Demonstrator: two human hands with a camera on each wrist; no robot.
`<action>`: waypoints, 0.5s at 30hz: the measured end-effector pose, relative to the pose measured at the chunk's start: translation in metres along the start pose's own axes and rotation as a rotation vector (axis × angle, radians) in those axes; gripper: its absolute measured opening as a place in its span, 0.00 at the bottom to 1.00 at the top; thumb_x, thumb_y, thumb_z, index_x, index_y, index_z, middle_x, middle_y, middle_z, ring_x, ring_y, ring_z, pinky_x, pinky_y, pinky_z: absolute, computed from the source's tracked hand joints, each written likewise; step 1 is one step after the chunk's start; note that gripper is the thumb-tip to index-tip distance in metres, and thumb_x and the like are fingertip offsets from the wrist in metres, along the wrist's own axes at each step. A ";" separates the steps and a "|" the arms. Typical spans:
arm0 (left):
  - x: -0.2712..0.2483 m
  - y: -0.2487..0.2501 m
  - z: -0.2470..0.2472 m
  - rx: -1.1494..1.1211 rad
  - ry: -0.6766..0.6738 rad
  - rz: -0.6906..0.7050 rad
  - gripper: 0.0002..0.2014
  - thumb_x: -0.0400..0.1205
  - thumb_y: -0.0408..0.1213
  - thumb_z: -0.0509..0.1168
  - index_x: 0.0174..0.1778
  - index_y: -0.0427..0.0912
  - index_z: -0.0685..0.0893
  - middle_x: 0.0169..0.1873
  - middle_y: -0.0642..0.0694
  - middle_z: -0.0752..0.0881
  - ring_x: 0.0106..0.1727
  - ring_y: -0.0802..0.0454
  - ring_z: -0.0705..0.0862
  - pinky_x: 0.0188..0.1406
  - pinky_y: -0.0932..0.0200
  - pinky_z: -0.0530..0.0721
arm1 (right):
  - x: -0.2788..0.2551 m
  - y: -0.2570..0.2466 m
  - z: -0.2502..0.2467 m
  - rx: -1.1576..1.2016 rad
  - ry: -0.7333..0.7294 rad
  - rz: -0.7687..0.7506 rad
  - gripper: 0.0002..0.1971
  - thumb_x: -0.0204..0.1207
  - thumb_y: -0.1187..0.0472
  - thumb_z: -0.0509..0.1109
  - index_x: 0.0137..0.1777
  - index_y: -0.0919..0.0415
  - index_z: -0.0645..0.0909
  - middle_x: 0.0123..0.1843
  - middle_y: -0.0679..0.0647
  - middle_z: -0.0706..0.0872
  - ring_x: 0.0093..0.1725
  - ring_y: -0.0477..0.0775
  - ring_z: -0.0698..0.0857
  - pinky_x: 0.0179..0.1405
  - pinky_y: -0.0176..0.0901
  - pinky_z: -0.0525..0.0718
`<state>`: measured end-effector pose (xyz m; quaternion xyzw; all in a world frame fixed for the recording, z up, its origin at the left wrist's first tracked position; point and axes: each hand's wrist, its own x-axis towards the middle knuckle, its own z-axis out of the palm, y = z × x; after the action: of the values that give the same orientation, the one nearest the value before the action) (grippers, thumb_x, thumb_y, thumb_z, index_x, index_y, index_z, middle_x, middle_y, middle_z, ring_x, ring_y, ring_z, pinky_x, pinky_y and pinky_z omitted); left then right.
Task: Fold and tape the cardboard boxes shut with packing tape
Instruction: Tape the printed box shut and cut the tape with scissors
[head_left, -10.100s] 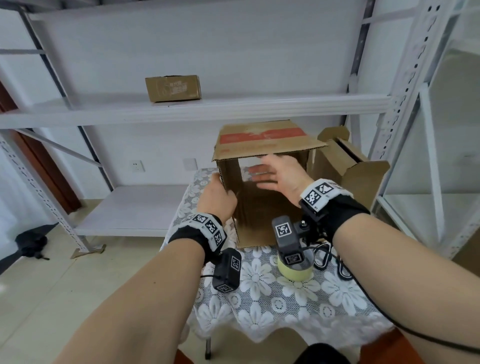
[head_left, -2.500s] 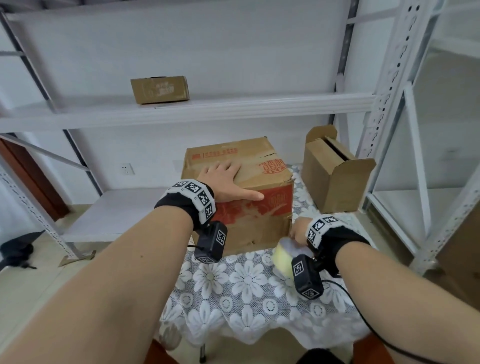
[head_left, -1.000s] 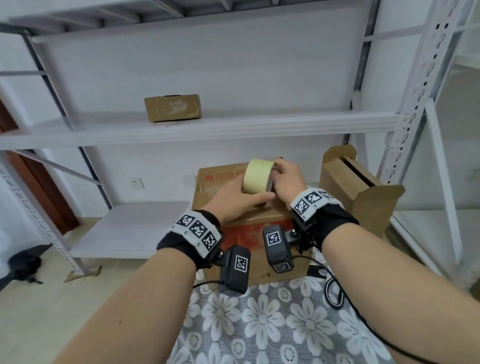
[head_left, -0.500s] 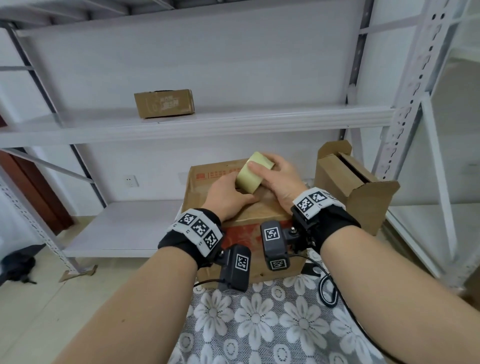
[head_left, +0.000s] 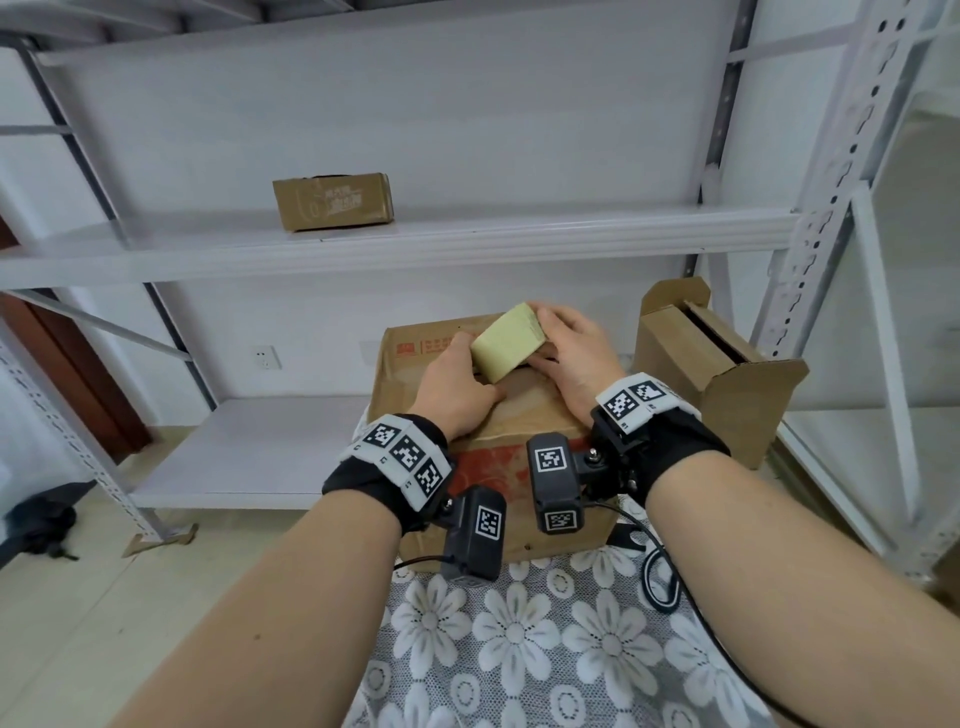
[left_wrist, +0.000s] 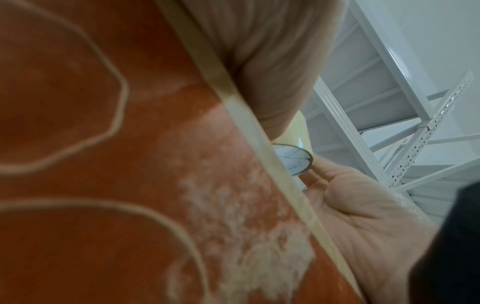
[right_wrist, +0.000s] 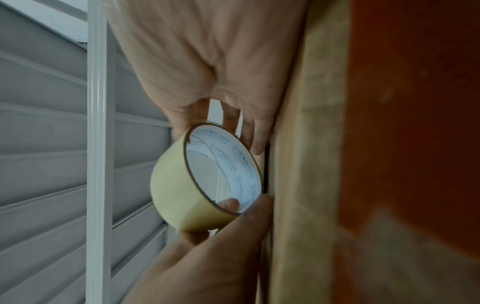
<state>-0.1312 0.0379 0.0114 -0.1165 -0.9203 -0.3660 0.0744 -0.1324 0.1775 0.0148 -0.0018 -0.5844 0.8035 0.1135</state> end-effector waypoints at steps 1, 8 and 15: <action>0.000 -0.001 0.000 -0.004 0.001 -0.006 0.24 0.78 0.34 0.72 0.68 0.40 0.71 0.61 0.42 0.83 0.64 0.44 0.80 0.54 0.58 0.74 | -0.001 0.001 0.000 -0.014 -0.013 -0.005 0.09 0.82 0.61 0.66 0.59 0.62 0.81 0.59 0.60 0.83 0.53 0.51 0.84 0.54 0.45 0.86; -0.001 -0.001 0.002 -0.029 -0.029 -0.008 0.26 0.77 0.32 0.70 0.69 0.41 0.68 0.56 0.42 0.83 0.60 0.42 0.82 0.61 0.47 0.81 | 0.000 0.008 0.003 -0.191 -0.085 -0.069 0.30 0.46 0.39 0.84 0.52 0.36 0.83 0.65 0.54 0.81 0.66 0.55 0.81 0.66 0.56 0.82; -0.003 0.005 -0.001 -0.190 -0.001 -0.084 0.34 0.78 0.48 0.71 0.76 0.40 0.66 0.64 0.43 0.81 0.63 0.46 0.81 0.65 0.50 0.79 | -0.006 0.004 0.004 -0.195 -0.026 -0.104 0.16 0.64 0.46 0.79 0.42 0.52 0.78 0.48 0.59 0.85 0.51 0.62 0.86 0.57 0.67 0.82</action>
<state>-0.1266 0.0403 0.0146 -0.0846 -0.8855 -0.4543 0.0473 -0.1282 0.1715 0.0112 0.0279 -0.6607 0.7357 0.1465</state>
